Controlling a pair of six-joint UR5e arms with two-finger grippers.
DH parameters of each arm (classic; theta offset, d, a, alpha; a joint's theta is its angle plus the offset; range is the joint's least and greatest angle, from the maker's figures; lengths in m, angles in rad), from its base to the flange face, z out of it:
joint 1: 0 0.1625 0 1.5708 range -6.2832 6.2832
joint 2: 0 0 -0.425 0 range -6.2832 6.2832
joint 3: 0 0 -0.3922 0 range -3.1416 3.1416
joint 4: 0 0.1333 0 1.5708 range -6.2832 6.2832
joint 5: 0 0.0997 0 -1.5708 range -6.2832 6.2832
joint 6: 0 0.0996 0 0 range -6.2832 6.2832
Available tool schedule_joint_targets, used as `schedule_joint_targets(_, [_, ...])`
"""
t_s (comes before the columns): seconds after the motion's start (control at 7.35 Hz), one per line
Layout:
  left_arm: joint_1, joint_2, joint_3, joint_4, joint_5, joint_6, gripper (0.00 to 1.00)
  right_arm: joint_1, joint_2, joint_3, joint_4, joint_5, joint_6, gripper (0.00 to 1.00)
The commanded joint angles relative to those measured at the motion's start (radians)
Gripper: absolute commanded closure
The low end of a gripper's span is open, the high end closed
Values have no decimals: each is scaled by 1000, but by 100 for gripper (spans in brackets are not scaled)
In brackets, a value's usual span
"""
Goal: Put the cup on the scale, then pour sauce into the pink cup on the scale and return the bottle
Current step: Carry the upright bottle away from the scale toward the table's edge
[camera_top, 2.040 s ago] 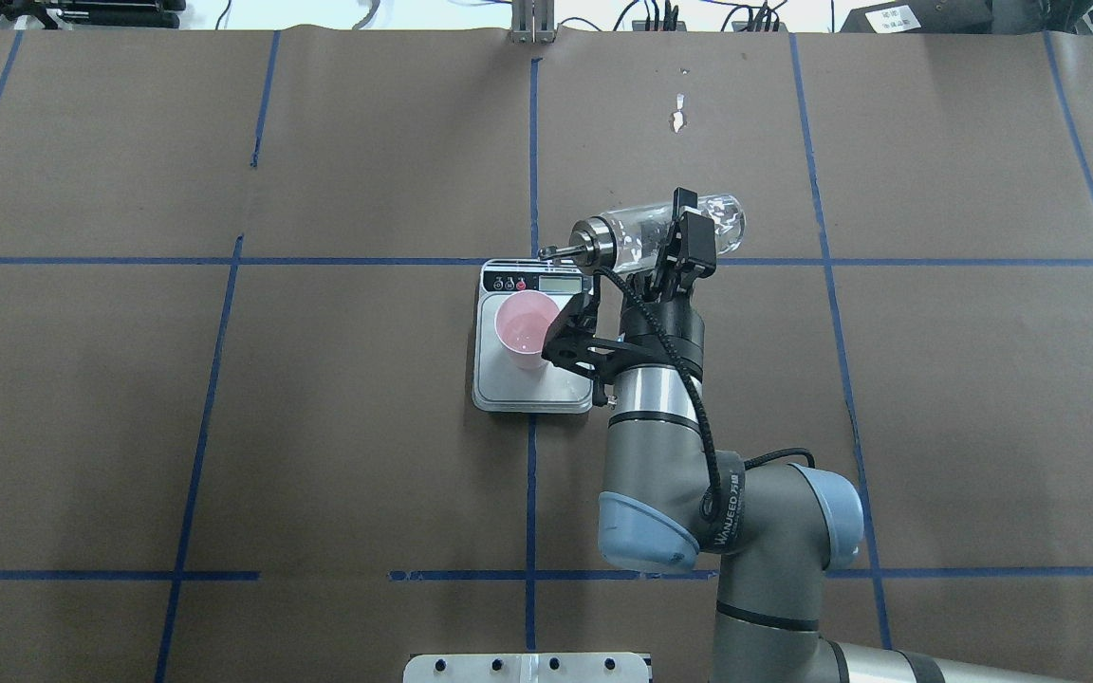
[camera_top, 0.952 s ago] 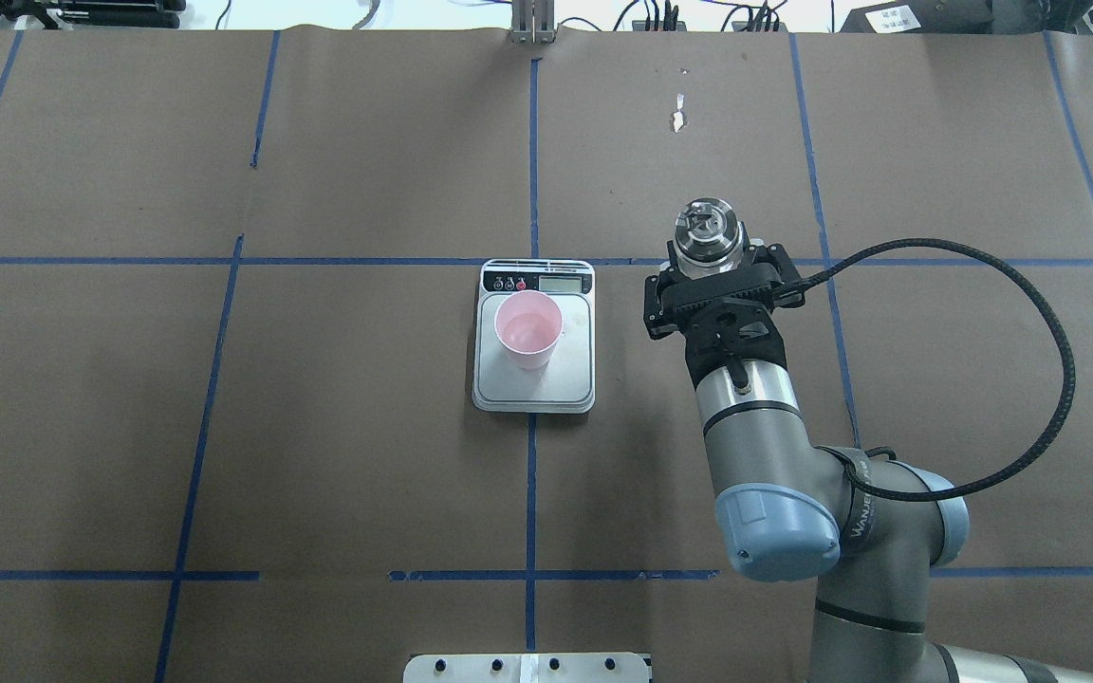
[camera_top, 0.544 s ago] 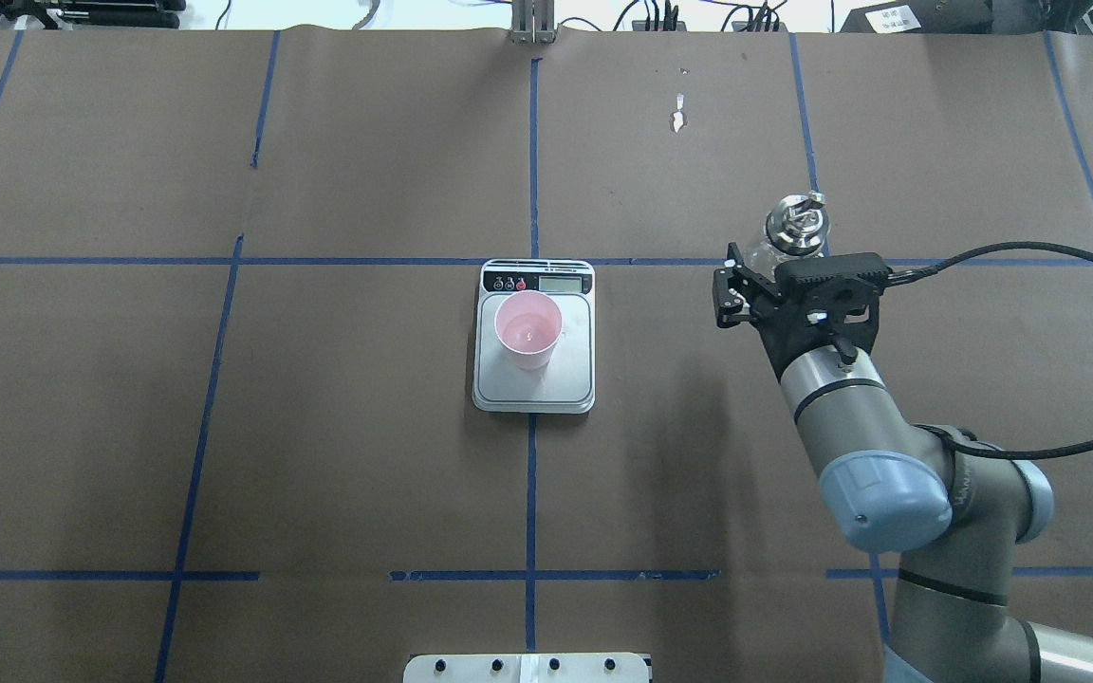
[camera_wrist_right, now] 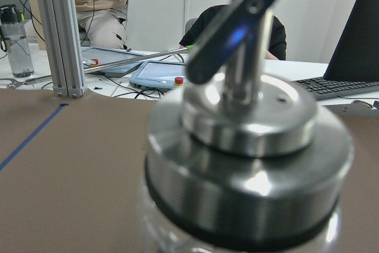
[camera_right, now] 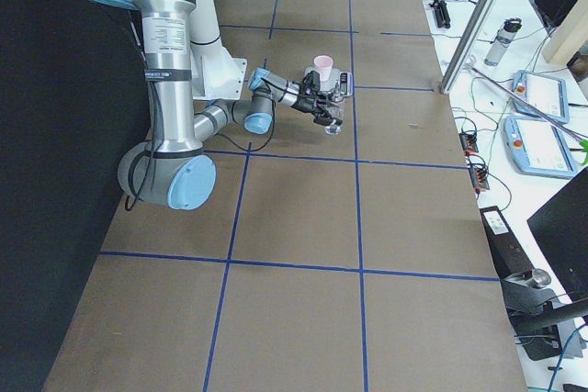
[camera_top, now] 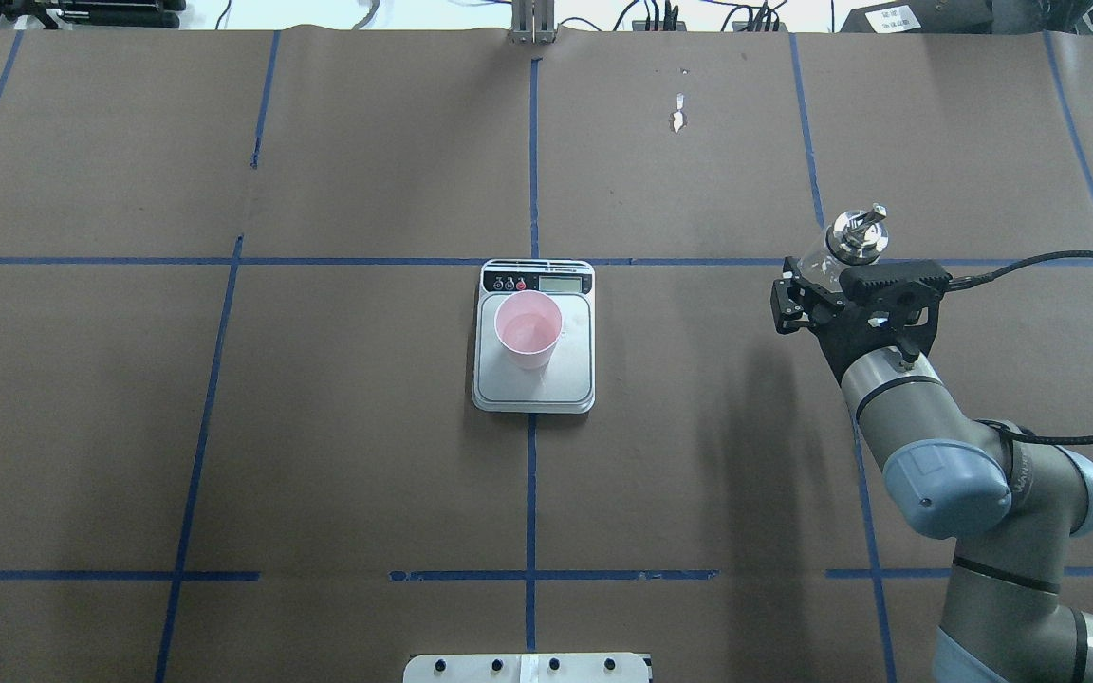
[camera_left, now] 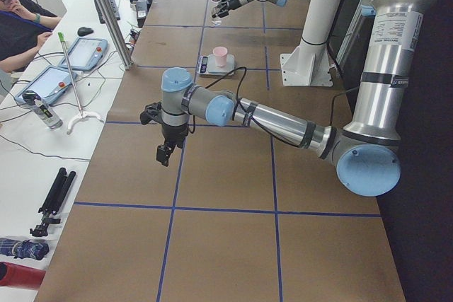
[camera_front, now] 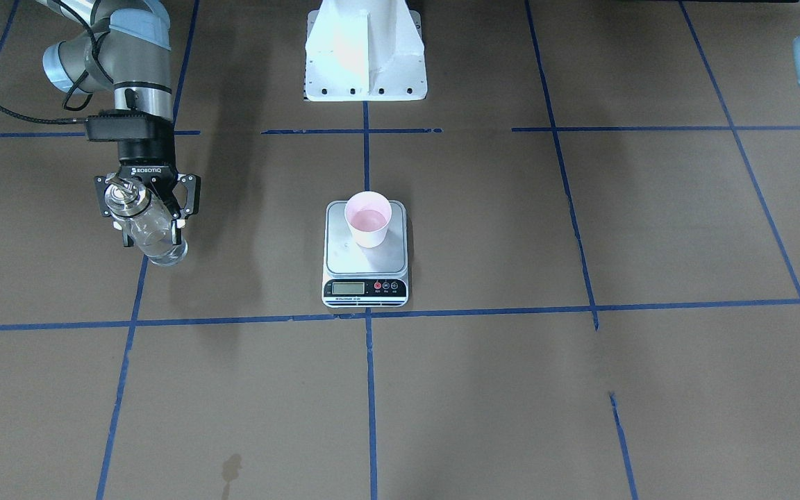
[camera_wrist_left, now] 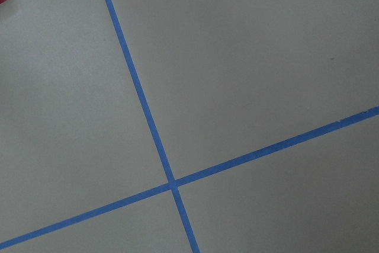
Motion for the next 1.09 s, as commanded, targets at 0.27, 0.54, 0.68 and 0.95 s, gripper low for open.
schedule_joint_targets(0.27, [0,-1,-4,1,0,-2,0,47,-81,-53,-3,155,11,100])
schedule_joint_targets(0.54, [0,-1,-6,1,0,0,0,65,-72,-51,-6,203,11,100])
schedule_joint_targets(0.68, [0,-3,-6,1,0,0,0,64,-72,-50,-6,204,11,100])
schedule_joint_targets(0.95, [0,-1,-6,1,0,0,0,62,-70,-45,-6,213,11,100])
